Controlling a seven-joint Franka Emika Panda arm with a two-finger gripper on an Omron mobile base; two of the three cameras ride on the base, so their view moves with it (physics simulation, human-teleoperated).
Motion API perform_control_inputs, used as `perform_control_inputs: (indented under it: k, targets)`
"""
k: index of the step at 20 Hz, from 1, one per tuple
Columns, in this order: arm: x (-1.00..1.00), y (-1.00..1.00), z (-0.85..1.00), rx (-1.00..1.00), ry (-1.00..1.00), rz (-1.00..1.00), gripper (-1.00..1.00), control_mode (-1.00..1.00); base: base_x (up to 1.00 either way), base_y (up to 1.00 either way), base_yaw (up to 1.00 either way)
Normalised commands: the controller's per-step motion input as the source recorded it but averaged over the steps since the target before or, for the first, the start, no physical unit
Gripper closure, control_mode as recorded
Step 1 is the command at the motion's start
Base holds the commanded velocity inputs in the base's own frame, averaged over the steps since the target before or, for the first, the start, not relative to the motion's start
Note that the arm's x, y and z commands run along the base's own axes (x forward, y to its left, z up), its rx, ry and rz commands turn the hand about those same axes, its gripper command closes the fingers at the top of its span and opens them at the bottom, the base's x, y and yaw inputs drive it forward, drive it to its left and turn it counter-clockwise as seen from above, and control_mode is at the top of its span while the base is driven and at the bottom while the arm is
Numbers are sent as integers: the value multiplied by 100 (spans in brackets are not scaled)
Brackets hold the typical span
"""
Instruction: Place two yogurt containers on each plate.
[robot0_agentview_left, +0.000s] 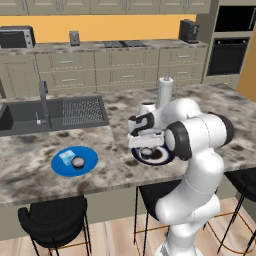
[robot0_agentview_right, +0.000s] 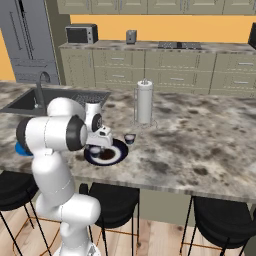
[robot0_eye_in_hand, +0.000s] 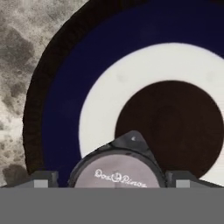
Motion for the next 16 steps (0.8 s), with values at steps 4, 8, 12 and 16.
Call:
perform_control_inputs:
  k: [4,8,12,16]
  targets:
    - [0,-12,50,0,0,0,-100,-100,0,0,0]
    - [0,-26,31,0,0,0,-100,-100,0,0,0]
    - [8,-38,10,0,0,0,-100,-100,0,0,0]
    - [15,-41,3,0,0,0,-100,-100,0,0,0]
